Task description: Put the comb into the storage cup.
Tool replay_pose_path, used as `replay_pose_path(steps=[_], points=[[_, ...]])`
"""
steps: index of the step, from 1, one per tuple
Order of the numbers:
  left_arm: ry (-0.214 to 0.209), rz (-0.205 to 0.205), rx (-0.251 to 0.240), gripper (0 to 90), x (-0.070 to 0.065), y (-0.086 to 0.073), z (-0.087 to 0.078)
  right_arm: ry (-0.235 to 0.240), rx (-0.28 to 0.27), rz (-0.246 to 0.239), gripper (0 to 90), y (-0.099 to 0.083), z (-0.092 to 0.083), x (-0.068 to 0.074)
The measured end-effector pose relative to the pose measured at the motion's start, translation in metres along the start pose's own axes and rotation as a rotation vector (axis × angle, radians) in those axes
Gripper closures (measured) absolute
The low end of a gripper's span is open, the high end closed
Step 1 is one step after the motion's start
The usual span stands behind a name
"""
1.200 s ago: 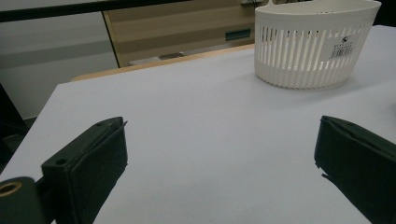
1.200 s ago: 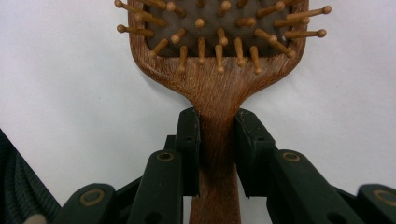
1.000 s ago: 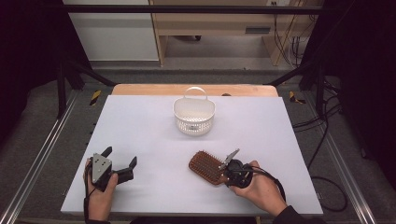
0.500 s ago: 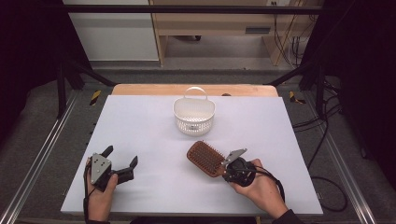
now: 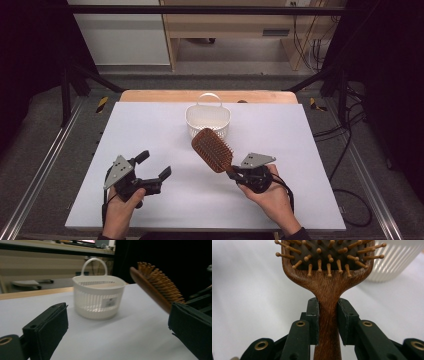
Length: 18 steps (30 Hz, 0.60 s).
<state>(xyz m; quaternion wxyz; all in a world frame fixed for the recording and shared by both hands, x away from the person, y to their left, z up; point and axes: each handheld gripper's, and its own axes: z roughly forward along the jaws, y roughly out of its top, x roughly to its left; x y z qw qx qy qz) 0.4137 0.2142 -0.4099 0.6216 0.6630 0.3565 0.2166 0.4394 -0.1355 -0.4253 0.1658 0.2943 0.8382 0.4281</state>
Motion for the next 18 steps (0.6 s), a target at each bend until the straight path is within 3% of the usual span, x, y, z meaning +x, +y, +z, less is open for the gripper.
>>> replay_pose_path(steps=[4,7,13,18], points=[[-0.061,-0.018,0.012,2.9,-0.017,0.017,0.018,-0.002,-0.101,-0.001,72.8,-0.001,0.001,0.004],[-0.103,-0.06,0.002,3.0,-0.025,0.027,0.03,0.019,-0.173,-0.002,72.8,-0.003,0.0,0.005],[-0.168,-0.148,-0.026,3.3,-0.036,0.041,0.047,0.006,-0.256,-0.031,72.8,-0.003,-0.007,0.008],[-0.202,-0.154,-0.025,3.9,-0.048,0.05,0.061,-0.005,-0.294,-0.029,72.8,-0.005,-0.012,0.009]])
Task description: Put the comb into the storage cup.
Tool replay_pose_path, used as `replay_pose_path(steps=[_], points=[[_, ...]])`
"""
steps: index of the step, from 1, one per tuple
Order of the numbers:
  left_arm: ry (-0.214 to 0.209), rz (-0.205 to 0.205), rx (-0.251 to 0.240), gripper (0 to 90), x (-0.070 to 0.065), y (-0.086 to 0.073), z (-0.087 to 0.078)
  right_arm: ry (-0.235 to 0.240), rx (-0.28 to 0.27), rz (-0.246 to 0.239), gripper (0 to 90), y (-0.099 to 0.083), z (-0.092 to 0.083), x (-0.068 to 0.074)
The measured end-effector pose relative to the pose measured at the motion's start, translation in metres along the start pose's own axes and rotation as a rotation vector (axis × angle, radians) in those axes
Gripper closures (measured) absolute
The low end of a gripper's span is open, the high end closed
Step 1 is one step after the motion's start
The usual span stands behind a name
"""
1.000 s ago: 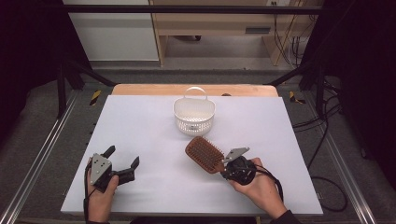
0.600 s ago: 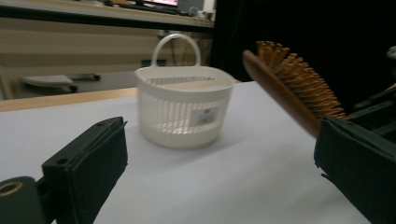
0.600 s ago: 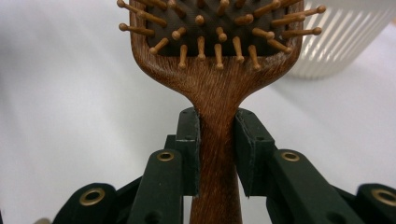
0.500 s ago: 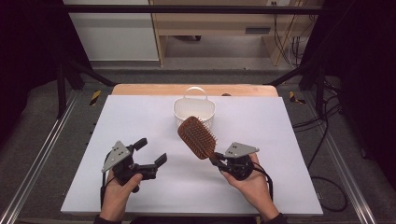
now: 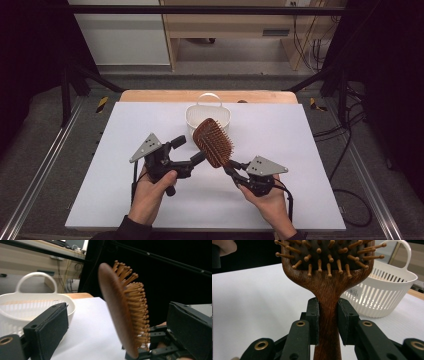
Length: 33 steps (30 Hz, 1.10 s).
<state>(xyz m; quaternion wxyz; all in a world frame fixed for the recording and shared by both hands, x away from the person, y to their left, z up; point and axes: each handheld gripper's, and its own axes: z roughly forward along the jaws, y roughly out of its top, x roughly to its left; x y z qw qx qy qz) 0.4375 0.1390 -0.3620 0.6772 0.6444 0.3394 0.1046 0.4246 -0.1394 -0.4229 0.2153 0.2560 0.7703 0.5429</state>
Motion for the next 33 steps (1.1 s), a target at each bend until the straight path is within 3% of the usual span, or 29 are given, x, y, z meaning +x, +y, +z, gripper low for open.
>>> replay_pose_path(steps=[8,18,25,33], points=[[0.002,0.005,0.018,4.7,-0.008,0.005,0.019,-0.028,-0.011,-0.005,72.8,-0.004,0.002,0.008],[0.026,-0.046,-0.015,18.8,-0.004,0.011,0.015,-0.037,-0.034,-0.024,72.8,-0.004,0.006,0.018],[0.012,-0.042,-0.01,25.4,-0.007,0.011,0.018,-0.028,-0.052,-0.017,72.8,-0.005,0.006,0.021],[0.005,-0.08,-0.024,35.0,-0.005,0.014,0.015,-0.041,-0.066,-0.027,72.7,-0.004,0.006,0.023]])
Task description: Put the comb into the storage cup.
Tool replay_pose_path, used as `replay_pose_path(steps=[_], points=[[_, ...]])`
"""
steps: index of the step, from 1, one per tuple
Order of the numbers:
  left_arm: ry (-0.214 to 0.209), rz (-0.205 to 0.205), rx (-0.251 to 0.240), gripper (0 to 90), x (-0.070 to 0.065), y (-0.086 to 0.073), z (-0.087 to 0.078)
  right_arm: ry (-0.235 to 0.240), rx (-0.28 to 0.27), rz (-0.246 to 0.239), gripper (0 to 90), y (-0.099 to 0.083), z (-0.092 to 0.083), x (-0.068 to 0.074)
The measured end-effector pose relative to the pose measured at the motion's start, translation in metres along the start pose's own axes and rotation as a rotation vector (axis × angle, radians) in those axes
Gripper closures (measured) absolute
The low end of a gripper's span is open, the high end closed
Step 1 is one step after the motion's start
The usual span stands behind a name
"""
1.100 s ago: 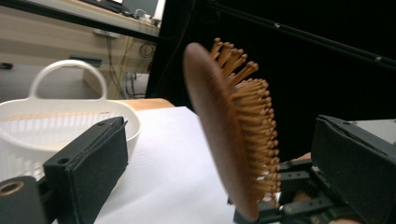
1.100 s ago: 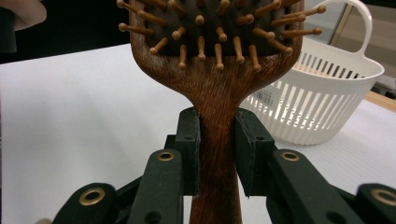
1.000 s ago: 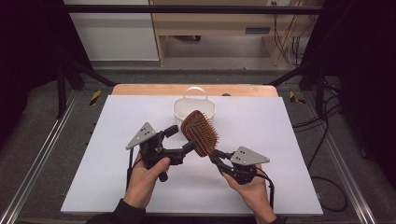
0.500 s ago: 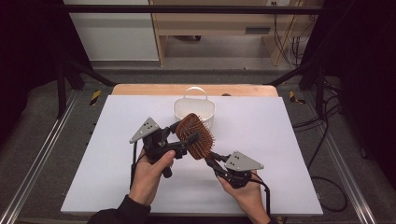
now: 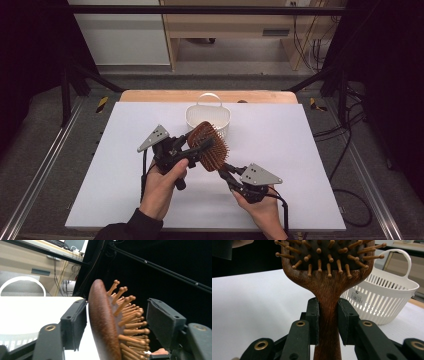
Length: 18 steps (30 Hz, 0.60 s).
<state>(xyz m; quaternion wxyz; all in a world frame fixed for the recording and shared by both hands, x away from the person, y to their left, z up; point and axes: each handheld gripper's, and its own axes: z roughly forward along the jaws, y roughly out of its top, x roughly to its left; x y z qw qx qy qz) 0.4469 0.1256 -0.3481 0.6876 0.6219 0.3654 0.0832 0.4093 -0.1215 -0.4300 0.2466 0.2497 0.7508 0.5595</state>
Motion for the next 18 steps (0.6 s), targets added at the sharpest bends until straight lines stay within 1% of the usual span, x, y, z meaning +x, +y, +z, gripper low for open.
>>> replay_pose_path(steps=[1,3,5,6,7,9,11,13,18], points=[[-0.006,-0.005,0.002,37.4,0.0004,0.0002,0.0,-0.001,-0.005,-0.002,72.8,0.0004,-0.0003,0.0007],[-0.016,-0.02,0.005,39.4,0.001,0.0002,0.0004,-0.006,-0.005,-0.006,72.7,0.0009,-0.0002,0.002],[-0.007,-0.03,0.014,41.7,0.0005,-0.0008,0.002,-0.006,-0.004,-0.008,72.7,0.0002,0.001,0.0029],[0.006,-0.027,0.013,42.3,-0.0001,-0.0013,0.0023,-0.008,-0.001,-0.014,72.7,-0.0001,0.0016,0.0039],[0.011,-0.028,0.011,43.1,-0.0003,-0.0014,0.0021,-0.006,0.002,-0.014,72.7,-0.0002,0.0022,0.0046],[0.009,-0.036,0.005,43.9,-0.0003,-0.0021,0.002,-0.005,-0.001,-0.011,72.7,-0.0005,0.0026,0.0046],[0.018,-0.031,0.004,44.3,-0.0013,-0.0031,0.002,-0.004,0.0,-0.015,72.7,-0.0007,0.0029,0.0042],[0.029,-0.022,0.001,45.3,-0.0027,-0.0041,0.0018,0.0,0.001,-0.007,72.7,-0.0019,0.0038,0.0047],[0.04,-0.024,-0.007,48.1,-0.0057,-0.0059,0.0019,0.001,0.005,-0.006,72.6,-0.0032,0.0049,0.0059]])
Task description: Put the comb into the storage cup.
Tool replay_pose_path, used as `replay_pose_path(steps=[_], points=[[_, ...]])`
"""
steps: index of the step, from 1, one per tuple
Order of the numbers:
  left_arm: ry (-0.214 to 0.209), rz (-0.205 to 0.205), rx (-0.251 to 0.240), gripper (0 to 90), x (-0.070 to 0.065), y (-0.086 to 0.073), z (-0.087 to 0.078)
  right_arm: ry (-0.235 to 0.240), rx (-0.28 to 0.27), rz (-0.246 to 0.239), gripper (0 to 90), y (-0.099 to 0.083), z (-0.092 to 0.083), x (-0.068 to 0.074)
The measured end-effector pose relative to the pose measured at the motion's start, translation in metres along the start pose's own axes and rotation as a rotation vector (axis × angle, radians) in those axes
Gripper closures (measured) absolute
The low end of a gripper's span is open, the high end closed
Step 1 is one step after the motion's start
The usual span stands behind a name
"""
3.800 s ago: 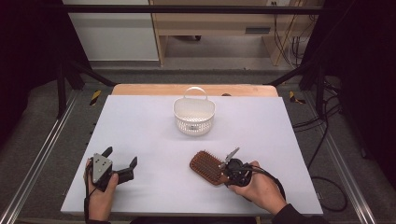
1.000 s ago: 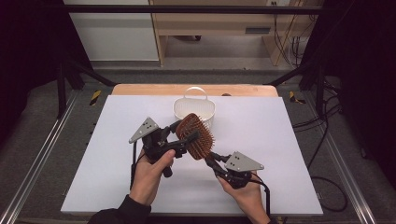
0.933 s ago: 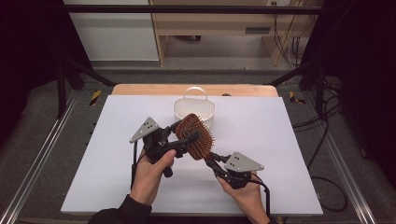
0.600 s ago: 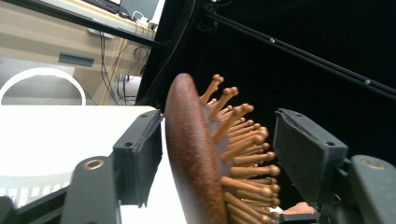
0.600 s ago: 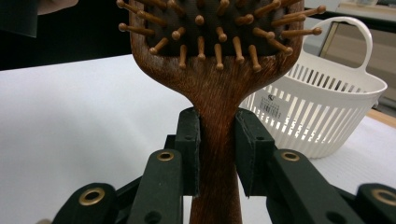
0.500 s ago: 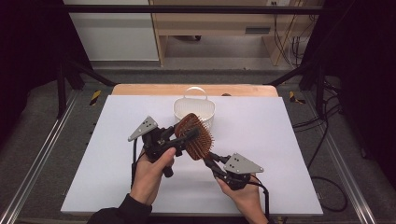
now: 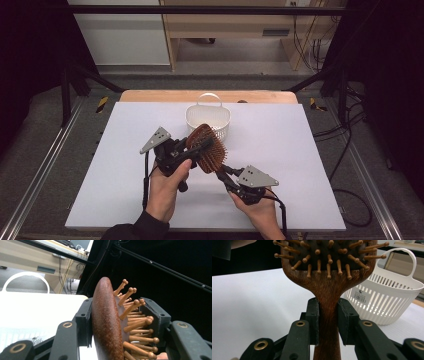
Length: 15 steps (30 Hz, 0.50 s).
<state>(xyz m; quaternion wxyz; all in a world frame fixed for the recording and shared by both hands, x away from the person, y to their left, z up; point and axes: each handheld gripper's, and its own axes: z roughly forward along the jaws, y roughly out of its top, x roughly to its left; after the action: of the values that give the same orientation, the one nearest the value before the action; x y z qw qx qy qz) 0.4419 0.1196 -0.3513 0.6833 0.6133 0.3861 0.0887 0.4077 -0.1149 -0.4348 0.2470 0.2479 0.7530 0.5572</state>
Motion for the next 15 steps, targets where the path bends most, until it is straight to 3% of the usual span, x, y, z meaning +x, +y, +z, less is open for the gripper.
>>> replay_pose_path(steps=[15], points=[[-0.003,0.007,0.001,50.7,-0.0016,0.0005,0.0024,0.021,-0.004,0.036,71.0,-0.0036,0.0048,-0.0003]])
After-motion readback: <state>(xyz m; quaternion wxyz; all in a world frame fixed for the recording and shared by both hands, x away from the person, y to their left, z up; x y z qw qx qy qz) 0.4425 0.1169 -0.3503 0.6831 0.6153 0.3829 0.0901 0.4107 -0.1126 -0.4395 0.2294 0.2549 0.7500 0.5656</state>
